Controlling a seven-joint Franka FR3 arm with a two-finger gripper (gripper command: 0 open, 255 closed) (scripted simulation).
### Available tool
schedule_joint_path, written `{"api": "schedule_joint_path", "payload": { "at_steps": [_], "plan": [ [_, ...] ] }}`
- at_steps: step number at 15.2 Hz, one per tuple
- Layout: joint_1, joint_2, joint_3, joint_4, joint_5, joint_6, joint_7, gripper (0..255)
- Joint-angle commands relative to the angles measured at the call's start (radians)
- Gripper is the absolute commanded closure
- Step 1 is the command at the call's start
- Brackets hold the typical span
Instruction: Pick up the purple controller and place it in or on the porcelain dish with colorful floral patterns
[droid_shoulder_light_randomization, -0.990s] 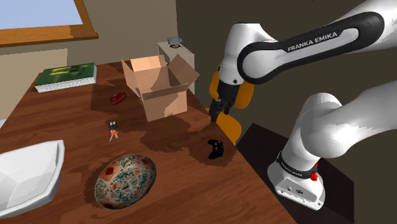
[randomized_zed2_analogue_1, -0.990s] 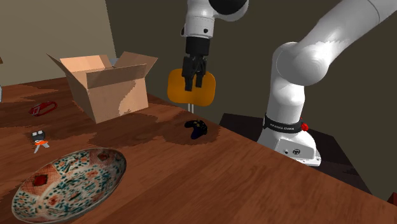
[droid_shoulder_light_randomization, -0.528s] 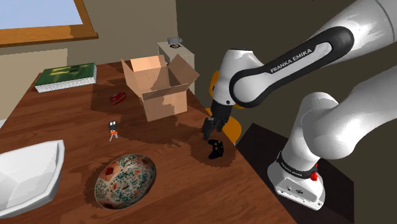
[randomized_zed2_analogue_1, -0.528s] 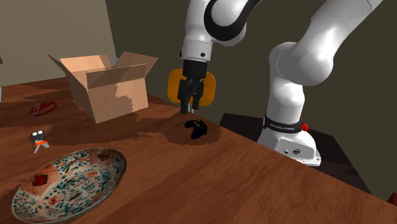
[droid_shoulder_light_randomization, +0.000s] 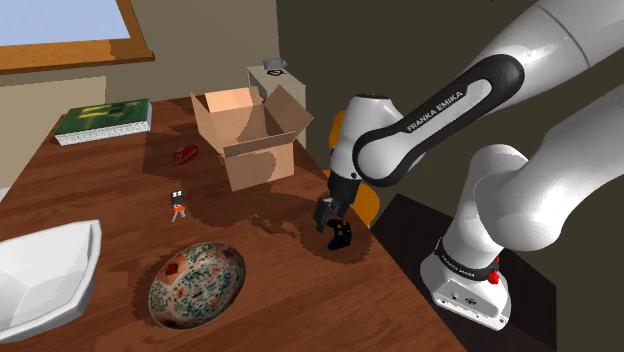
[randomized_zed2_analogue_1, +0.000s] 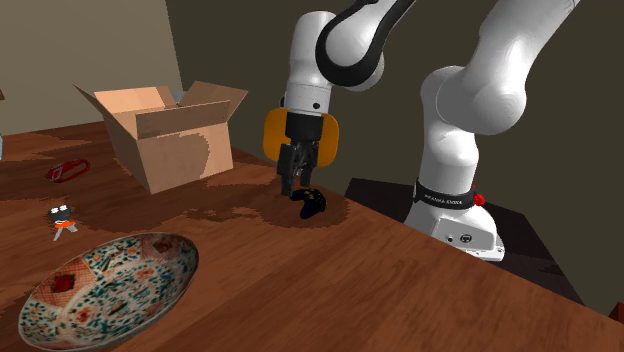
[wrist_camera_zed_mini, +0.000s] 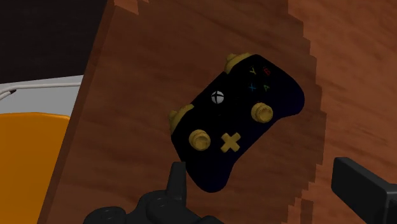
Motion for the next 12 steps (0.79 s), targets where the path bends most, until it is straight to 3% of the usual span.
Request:
{"api": "schedule_joint_path", "payload": {
  "at_steps": [1,5,6,12],
  "plan": [
    [0.002,0.007,-0.001,0.0,0.003,0.007,-0.002,0],
    [0.002,0.007,-0.001,0.0,0.003,0.007,-0.002,0],
    [0.002,0.007,-0.001,0.0,0.003,0.007,-0.002,255],
    [0.003,0.007,0.0,0.0,0.004,0.008,-0.002,255]
  ]
}}
